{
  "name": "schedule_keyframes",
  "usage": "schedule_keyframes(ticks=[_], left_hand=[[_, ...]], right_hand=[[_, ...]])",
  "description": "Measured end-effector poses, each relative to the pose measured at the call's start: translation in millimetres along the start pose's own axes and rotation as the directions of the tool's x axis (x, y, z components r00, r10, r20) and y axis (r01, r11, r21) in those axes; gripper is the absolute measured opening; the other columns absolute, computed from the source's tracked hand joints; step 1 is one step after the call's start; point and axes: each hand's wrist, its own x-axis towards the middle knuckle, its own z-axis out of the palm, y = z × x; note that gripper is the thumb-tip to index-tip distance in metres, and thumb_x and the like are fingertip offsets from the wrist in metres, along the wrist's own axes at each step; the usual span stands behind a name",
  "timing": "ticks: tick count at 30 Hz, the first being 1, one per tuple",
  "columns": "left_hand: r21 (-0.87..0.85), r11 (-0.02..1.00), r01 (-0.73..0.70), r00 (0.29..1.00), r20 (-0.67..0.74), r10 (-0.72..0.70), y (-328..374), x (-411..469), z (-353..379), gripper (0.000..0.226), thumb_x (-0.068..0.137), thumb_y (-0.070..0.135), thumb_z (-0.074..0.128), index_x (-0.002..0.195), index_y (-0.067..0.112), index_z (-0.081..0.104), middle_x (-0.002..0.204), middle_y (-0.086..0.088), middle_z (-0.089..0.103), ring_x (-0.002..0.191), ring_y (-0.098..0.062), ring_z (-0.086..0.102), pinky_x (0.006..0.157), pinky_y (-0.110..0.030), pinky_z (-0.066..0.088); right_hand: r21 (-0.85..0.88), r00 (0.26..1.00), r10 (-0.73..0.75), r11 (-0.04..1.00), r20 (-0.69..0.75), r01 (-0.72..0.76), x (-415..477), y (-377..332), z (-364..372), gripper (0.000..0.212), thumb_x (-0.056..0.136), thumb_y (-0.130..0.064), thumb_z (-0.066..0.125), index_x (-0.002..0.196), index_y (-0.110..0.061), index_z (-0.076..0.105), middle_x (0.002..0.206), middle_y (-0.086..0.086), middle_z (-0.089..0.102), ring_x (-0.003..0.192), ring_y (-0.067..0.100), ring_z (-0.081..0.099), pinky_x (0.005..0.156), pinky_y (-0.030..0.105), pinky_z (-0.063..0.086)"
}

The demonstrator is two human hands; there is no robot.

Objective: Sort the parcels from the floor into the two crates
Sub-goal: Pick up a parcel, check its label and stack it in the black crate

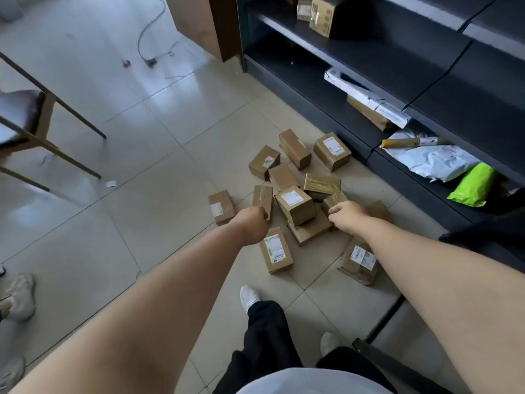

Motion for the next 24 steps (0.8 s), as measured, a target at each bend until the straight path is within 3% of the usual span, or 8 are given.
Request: schedule_keyframes(ticks=[4,7,12,13,15,17,21,24], left_hand=[[-0.071,0.995,0.066,0.996,0.062,-0.062,-38,54,-9,0.038,0.096,0.002,0.038,0.128,0.005,0.059,0.129,-0.011,0.058,0.116,-0.027,0.056,0.097,-0.034,0.046],[-0.092,0.989,0.119,0.986,0.128,-0.107,-58,86,-2,0.030,0.096,0.000,0.039,0.113,0.011,0.060,0.113,-0.006,0.054,0.099,-0.021,0.050,0.093,-0.034,0.047],[-0.051,0.979,0.200,0.957,0.225,-0.184,-72,127,28,0.024,0.096,0.003,0.040,0.080,0.019,0.048,0.093,-0.004,0.051,0.092,-0.025,0.049,0.083,-0.032,0.044],[-0.050,0.974,0.220,0.947,0.249,-0.201,-72,134,34,0.023,0.097,0.003,0.040,0.083,0.018,0.052,0.097,-0.007,0.053,0.094,-0.026,0.051,0.084,-0.032,0.045],[-0.050,0.967,0.250,0.931,0.289,-0.226,-69,148,47,0.027,0.099,0.005,0.040,0.115,0.007,0.061,0.118,-0.015,0.058,0.110,-0.030,0.056,0.093,-0.034,0.045],[-0.034,0.961,0.275,0.917,0.311,-0.252,-62,163,62,0.041,0.100,0.006,0.040,0.138,0.004,0.052,0.136,-0.015,0.055,0.124,-0.032,0.053,0.099,-0.035,0.044],[0.006,0.959,0.282,0.892,0.366,-0.265,-44,197,101,0.034,0.098,0.003,0.038,0.126,0.008,0.056,0.126,-0.015,0.057,0.115,-0.031,0.054,0.100,-0.035,0.045],[-0.020,0.950,0.310,0.876,0.393,-0.278,-21,230,136,0.041,0.098,0.004,0.038,0.136,0.007,0.053,0.136,-0.012,0.056,0.123,-0.031,0.054,0.099,-0.033,0.044]], right_hand=[[0.050,0.996,0.079,0.995,0.043,-0.081,35,-21,27,0.032,0.095,-0.018,0.054,0.124,-0.020,0.065,0.135,0.005,0.059,0.121,0.027,0.054,0.096,0.029,0.043],[0.075,0.987,0.130,0.988,0.096,-0.137,56,-20,47,0.031,0.094,-0.020,0.056,0.124,-0.020,0.065,0.134,0.005,0.060,0.121,0.027,0.055,0.095,0.028,0.043],[0.060,0.956,0.234,0.967,0.179,-0.248,95,6,70,0.032,0.096,-0.017,0.052,0.126,-0.016,0.064,0.138,0.008,0.057,0.125,0.031,0.052,0.106,0.037,0.043],[0.053,0.949,0.248,0.963,0.196,-0.263,103,11,74,0.033,0.097,-0.016,0.051,0.127,-0.016,0.063,0.139,0.008,0.056,0.126,0.031,0.051,0.106,0.038,0.043],[0.049,0.937,0.263,0.958,0.230,-0.281,120,21,82,0.033,0.097,-0.015,0.050,0.128,-0.016,0.063,0.139,0.007,0.055,0.127,0.030,0.050,0.107,0.037,0.042],[0.067,0.926,0.264,0.954,0.271,-0.291,136,32,91,0.034,0.096,-0.014,0.050,0.128,-0.016,0.063,0.140,0.006,0.055,0.127,0.028,0.050,0.107,0.036,0.041],[0.070,0.910,0.257,0.953,0.327,-0.294,161,58,108,0.034,0.096,-0.017,0.050,0.127,-0.018,0.063,0.138,0.003,0.057,0.126,0.025,0.051,0.106,0.034,0.042],[0.048,0.898,0.273,0.950,0.346,-0.308,187,83,116,0.034,0.095,-0.019,0.050,0.125,-0.022,0.064,0.136,0.001,0.058,0.125,0.024,0.053,0.105,0.032,0.043]])
